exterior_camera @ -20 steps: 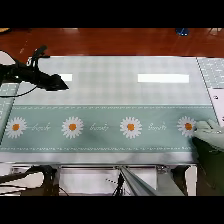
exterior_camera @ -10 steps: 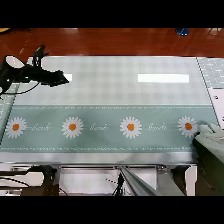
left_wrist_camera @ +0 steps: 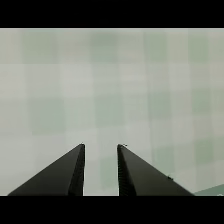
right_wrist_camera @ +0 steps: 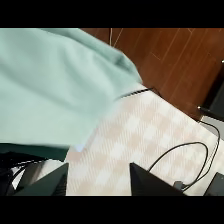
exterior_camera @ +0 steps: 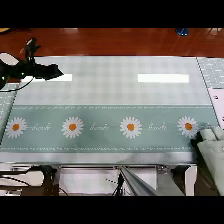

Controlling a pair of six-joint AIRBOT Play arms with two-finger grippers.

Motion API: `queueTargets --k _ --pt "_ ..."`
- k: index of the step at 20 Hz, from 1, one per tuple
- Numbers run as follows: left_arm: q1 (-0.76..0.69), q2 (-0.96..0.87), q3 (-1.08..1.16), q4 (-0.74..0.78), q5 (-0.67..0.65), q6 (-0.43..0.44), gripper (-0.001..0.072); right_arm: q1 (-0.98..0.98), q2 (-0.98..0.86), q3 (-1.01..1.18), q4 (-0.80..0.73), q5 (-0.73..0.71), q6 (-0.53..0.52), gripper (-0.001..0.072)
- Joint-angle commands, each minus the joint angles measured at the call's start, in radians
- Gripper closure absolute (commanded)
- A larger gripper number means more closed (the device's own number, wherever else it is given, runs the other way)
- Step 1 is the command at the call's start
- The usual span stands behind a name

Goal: Fold the shirts.

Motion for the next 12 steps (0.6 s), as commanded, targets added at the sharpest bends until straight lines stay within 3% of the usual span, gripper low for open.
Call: queueTargets --k 1,2,4,5,7,8,10,12 --pt "0.009 0.001 0.033 0.002 -0.040 0.017 0.0432 0.000 0.000 -0.022 -0.018 -0.077 -0.007 0.0225" --pt "0.008 0.001 0.051 0.002 -0.070 0.018 0.0428 0.001 -0.004 -0.022 0.042 -0.127 -0.004 0.0225" --pt "0.000 0.002 0.101 0.002 -0.163 0.100 0.0212 0.005 -0.036 -0.009 0.291 -0.220 -0.076 0.0227" --pt "-0.007 0.003 0.132 0.006 -0.209 0.132 0.0212 0.023 -0.070 0.014 0.427 -0.251 -0.153 0.0227" --pt "-0.039 0.013 0.194 0.089 -0.263 0.133 0.0212 0.117 -0.159 0.097 0.614 -0.318 -0.167 0.0227" --pt "-0.064 0.028 0.216 0.170 -0.268 0.099 0.0212 0.180 -0.203 0.147 0.689 -0.364 -0.148 0.0227" --pt "-0.122 0.077 0.230 0.312 -0.280 -0.054 0.0194 0.339 -0.303 0.253 0.827 -0.492 -0.110 0.0225" --pt "-0.188 0.138 0.230 0.338 -0.306 -0.122 0.0169 0.506 -0.399 0.315 0.925 -0.617 -0.089 0.0107"
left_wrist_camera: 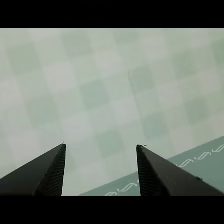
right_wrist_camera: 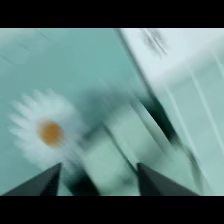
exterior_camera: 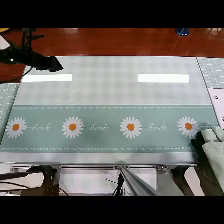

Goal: Fold the shirts.

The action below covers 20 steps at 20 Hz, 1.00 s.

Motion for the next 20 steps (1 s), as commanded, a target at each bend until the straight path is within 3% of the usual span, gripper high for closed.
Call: queueTargets --k 1,5,10,12,20 --pt "-0.117 0.090 0.023 0.142 -0.066 -0.120 0.0169 0.277 -0.167 0.112 0.259 -0.239 0.024 0.0099" --pt "-0.327 0.126 0.010 0.410 -0.091 -0.233 0.0169 0.525 -0.337 0.114 0.185 -0.225 0.088 0.0099" --pt "-0.407 0.110 -0.056 0.441 -0.079 -0.426 0.0156 0.613 -0.396 0.113 0.147 -0.156 0.087 0.0099" --pt "-0.396 0.105 -0.084 0.439 -0.079 -0.529 0.0049 0.613 -0.393 0.113 0.137 -0.137 0.088 0.0100" --pt "-0.399 0.079 -0.107 0.436 -0.078 -0.548 0.0042 0.613 -0.393 0.113 0.122 -0.149 0.087 0.0102"
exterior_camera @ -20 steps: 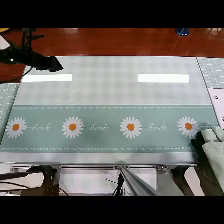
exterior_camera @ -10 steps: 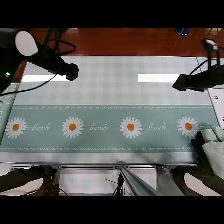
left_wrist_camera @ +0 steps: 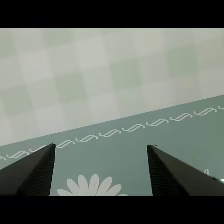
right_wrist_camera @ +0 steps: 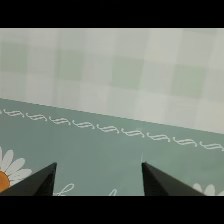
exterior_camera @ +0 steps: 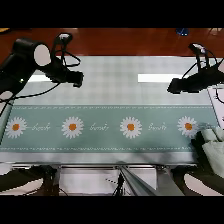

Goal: Fold the shirts.

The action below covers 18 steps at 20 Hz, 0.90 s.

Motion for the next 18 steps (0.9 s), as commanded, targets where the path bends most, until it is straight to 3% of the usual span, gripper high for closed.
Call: queueTargets --k 1,18 --pt "-0.002 -0.015 -0.005 0.003 0.000 -0.018 0.0042 0.003 -0.001 0.000 -0.006 -0.001 0.000 0.0103" --pt "-0.002 -0.019 -0.005 0.003 0.000 -0.018 0.0043 0.003 -0.001 0.001 -0.006 -0.001 0.000 0.0103"
